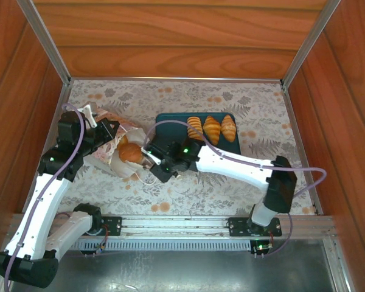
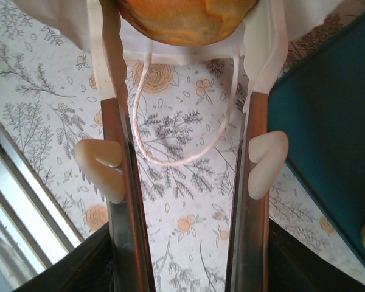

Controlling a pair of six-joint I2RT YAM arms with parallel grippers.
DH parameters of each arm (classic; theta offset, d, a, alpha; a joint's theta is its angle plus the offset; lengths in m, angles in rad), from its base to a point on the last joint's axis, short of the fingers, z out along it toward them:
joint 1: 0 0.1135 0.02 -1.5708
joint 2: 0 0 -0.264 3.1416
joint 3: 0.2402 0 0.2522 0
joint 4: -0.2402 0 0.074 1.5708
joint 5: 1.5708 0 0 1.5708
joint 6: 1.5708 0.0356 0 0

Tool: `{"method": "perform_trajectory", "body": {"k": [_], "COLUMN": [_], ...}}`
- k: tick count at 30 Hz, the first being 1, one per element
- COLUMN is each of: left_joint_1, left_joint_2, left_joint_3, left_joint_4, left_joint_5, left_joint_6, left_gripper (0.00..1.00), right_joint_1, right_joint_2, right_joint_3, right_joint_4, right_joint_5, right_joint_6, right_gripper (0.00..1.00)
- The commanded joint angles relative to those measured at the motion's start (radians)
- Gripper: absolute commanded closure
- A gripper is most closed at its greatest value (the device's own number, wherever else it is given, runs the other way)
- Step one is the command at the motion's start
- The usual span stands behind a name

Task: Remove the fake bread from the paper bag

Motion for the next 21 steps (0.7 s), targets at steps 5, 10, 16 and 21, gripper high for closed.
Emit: {"method": "perform_trajectory", "body": {"k": [5,10,16,21], "left_joint_1": [0.005,0.005,0.004,0.005], "left_joint_2": [0.0,-0.013,-0.025,-0.028], "left_joint_3": [0.036,0.023,0.014,0.011], "left_joint_4": [0.018,0.023,0.028,0.03], "left_joint_5": [-0.025,-0.047,-0.065,-0.066], "left_joint_6": [-0.015,-0.022,-0.03,-0.031], "left_gripper": [1.0,1.0,1.0,1.0], "right_joint_1": [-0.009,-0.009,-0.011,-0.056], "right_joint_2": [-0.162,-0.28,-0.451,-0.569], "right_joint_3": [-0.089,-0.132,-0.198,-0.242], "right_joint_4": [-0.001,-0.064,-0.15,-0.225], "right_joint_5": [0.056,0.155,0.37,0.441], "right_joint_6": [0.05,0.079,0.159,0.266], "right_gripper": [0.45,0.45,0.46,0.46]}}
